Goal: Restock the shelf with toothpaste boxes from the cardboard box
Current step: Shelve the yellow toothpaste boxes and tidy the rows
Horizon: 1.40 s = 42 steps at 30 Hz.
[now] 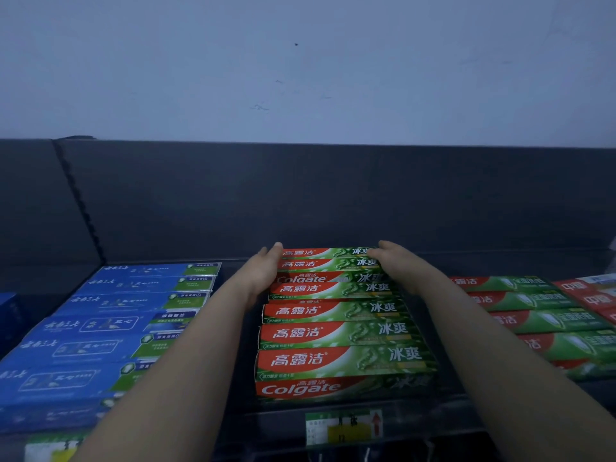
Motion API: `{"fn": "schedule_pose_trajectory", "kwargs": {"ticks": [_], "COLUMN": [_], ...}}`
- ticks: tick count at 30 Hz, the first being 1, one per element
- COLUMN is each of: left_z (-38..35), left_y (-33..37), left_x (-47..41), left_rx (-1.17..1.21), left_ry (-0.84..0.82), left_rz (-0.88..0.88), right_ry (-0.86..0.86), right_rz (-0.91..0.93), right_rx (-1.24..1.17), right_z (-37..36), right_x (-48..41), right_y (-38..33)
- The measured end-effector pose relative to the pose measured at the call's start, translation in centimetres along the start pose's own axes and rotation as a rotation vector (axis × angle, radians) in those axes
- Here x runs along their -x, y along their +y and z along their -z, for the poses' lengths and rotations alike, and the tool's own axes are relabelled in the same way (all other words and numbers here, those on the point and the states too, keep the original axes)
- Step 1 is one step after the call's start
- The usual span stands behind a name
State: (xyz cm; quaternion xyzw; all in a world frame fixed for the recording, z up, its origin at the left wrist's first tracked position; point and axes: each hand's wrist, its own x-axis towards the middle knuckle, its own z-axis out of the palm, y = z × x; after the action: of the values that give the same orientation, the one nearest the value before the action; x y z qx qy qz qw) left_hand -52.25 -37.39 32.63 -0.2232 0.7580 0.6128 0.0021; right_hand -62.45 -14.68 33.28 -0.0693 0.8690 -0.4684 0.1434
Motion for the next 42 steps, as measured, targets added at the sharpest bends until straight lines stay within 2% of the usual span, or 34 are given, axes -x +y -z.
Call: {"fn": "schedule_pose_trajectory", "kwargs": {"ticks": [9,19,22,26,29,34,37,42], "left_z": [0.2,-1.0,-1.4,-3.2,-5.9,-12.1,-14.8,-15.2], "left_y": [-1.5,-0.7,0.0,1.7,2.6,2.8,2.8,2.5], "left_x": [2.6,6.1,7.4,9.2,10.8,12.4,12.7,12.7], "left_rx": [0.000,-0.068,-0.067,-0.146,-0.067,0.030,0.016,-0.019], "left_ry": [0.003,0.000,0.076,0.192,0.149,0.017,-0.063,-0.047], "left_rz": [-0.017,-0.052,-0.126,-0.336,-0.457,-0.448,-0.435,-0.419], "right_ry": [0.007,0.000,0.027,0.107,0.204,0.365,0.381,0.335], "right_rz": [0.080,0.146,0.219,0.264,0.273,0.189,0.107,0.112], "right_rx": [0.192,0.221,0.182,0.101,0.079,0.121,0.160,0.211], "right_z": [-0.2,-0.4,0.9,3.7,6.3,11.1,12.5,11.8], "right_x": [3.2,6.4,8.3,11.2,13.4,16.0,17.0,17.2], "right_y": [0.3,0.3,0.4,2.2,3.9,7.3,9.0,9.7]}}
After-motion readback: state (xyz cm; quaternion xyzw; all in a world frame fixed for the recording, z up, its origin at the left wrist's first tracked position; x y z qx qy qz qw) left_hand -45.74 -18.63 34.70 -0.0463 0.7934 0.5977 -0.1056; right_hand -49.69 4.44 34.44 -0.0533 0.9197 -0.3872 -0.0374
